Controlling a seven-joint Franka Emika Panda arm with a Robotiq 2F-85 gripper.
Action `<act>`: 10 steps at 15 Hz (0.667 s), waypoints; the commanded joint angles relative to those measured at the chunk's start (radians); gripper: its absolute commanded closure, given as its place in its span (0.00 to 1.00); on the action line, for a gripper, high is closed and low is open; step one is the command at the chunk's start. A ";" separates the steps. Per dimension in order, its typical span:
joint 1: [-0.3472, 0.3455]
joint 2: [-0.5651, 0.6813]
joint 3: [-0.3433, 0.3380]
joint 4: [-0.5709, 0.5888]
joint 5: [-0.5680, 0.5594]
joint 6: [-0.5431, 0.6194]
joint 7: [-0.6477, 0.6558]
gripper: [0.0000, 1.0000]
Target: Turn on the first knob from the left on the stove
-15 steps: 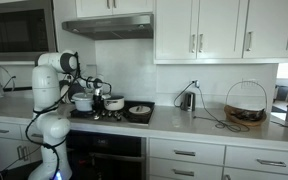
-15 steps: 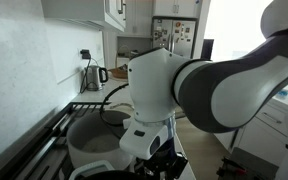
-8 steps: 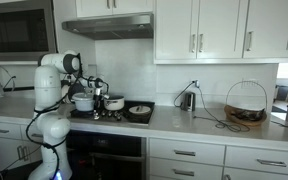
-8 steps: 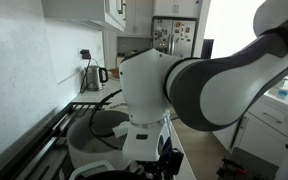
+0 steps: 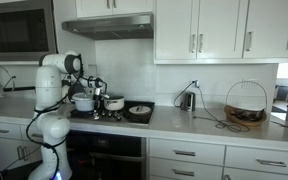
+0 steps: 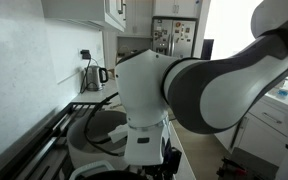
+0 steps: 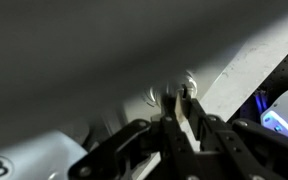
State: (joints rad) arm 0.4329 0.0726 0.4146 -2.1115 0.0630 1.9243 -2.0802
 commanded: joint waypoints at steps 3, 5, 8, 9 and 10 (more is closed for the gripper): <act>0.003 0.008 0.021 0.005 -0.011 -0.063 -0.006 0.95; 0.003 0.007 0.022 0.003 -0.012 -0.062 -0.004 0.95; 0.003 0.003 0.022 0.002 -0.012 -0.062 -0.004 0.54; 0.003 0.002 0.025 0.003 -0.009 -0.076 0.002 0.47; 0.005 -0.001 0.028 0.006 -0.008 -0.091 0.002 0.41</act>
State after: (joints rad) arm 0.4355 0.0732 0.4285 -2.1109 0.0529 1.8910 -2.0799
